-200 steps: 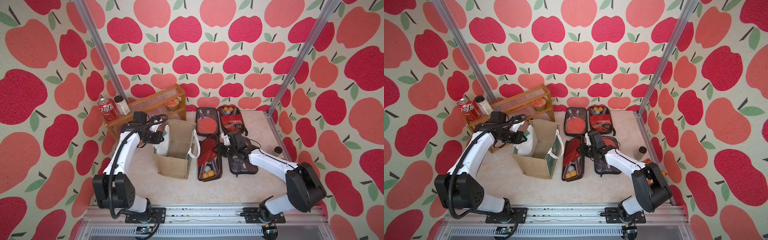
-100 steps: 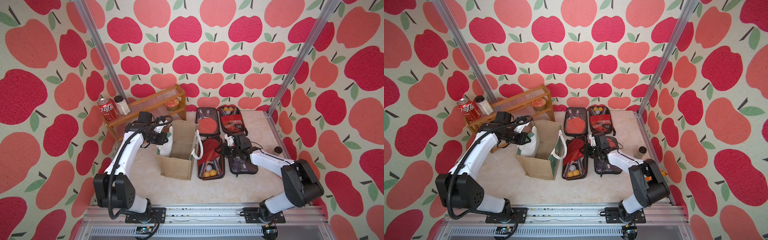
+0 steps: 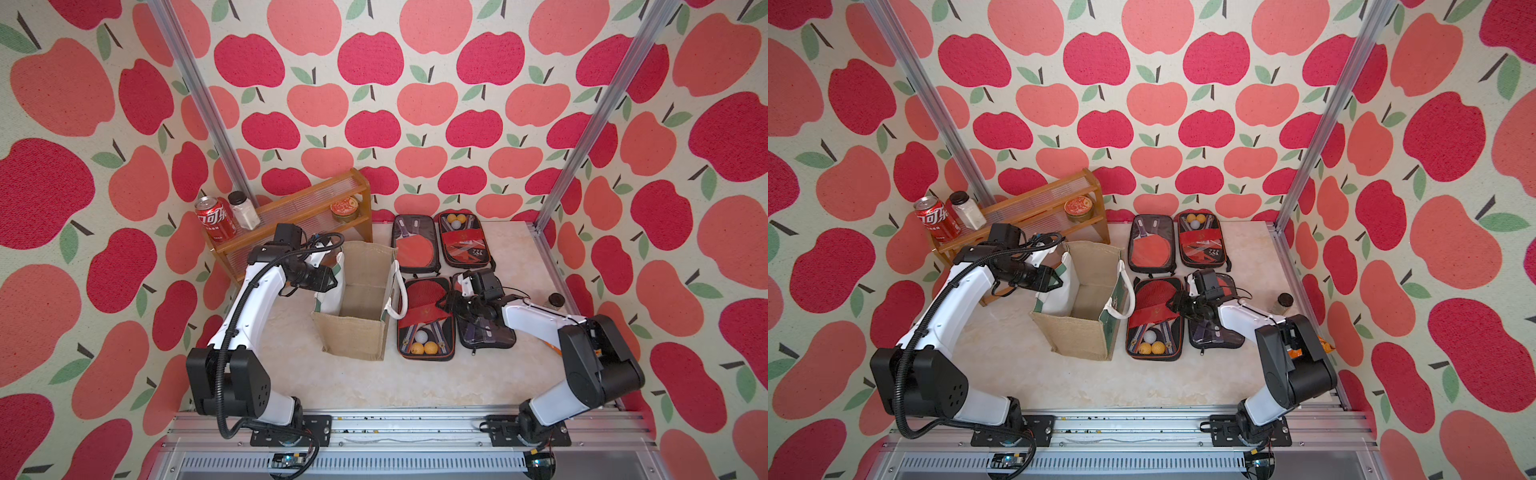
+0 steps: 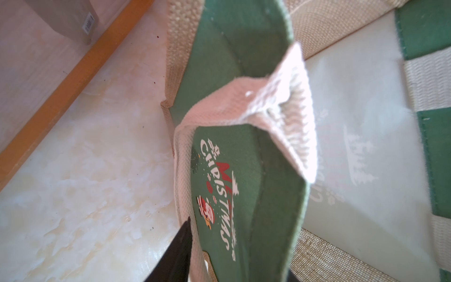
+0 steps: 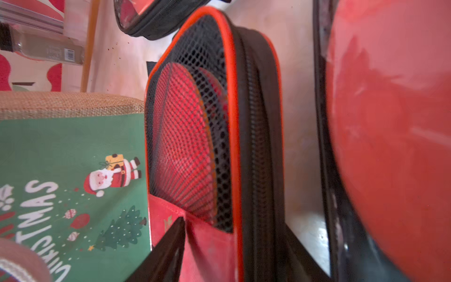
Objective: Remove the ping pong set from the canvas bag
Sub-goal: Place the canvas bag at the center of the board.
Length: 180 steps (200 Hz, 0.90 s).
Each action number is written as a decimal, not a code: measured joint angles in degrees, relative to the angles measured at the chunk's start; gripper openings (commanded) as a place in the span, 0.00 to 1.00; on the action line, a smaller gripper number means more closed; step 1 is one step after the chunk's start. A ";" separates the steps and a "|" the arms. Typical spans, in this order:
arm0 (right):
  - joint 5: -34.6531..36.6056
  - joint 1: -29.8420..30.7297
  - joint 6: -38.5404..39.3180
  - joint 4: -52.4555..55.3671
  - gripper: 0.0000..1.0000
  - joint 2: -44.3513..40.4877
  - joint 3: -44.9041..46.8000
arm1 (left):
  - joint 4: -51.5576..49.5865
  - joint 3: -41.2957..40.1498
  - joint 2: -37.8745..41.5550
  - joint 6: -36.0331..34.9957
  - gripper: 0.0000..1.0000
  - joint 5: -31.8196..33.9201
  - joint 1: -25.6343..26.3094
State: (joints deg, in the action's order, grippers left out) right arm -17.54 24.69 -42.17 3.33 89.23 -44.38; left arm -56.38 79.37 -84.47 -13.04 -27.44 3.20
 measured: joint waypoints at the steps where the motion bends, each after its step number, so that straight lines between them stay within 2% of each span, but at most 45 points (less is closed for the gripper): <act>1: 0.11 -0.02 0.00 0.09 0.65 0.00 0.00 | -0.02 0.02 0.00 0.00 0.45 0.00 -0.02; 81: 4.15 -0.07 4.04 7.23 0.71 -0.66 -3.61 | -1.09 4.44 0.13 0.00 0.48 0.07 -1.03; 180: 12.85 -0.07 12.22 17.86 0.73 -3.32 -11.43 | -0.87 6.34 1.55 0.72 0.54 1.95 -6.84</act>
State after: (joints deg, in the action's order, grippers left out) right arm -4.69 24.62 -29.95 21.19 85.91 -55.81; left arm -57.25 85.71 -82.91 -12.32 -25.50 -3.64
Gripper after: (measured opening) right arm 0.729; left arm 0.543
